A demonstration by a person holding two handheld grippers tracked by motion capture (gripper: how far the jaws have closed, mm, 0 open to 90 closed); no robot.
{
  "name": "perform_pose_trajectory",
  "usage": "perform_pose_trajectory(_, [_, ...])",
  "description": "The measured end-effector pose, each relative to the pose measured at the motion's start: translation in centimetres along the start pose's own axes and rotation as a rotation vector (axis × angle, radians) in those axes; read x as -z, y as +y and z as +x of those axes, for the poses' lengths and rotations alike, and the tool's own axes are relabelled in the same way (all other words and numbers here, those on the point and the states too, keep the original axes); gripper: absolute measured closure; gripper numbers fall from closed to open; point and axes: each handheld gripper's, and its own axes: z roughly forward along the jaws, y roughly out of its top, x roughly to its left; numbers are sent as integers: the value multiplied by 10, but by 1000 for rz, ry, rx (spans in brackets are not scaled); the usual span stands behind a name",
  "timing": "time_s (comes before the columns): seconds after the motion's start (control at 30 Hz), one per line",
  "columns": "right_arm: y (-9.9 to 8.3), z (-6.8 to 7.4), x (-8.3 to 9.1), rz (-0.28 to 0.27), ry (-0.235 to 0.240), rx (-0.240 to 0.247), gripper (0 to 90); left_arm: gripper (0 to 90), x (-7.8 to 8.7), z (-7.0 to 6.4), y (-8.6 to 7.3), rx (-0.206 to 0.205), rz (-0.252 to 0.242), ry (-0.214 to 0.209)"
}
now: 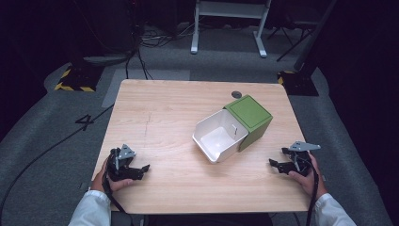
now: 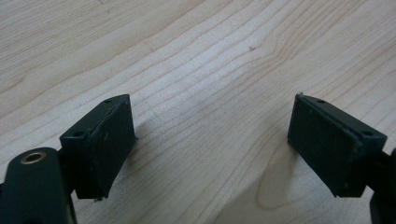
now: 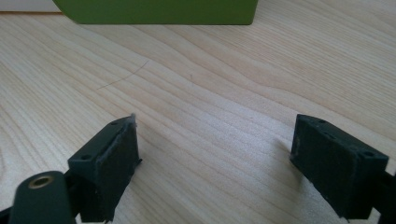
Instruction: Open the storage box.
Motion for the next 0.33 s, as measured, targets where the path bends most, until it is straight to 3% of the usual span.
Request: perform_pose_trajectory(0.33, [0,0,0,0,0,0,151,151,-1,0,0,4,-1,3])
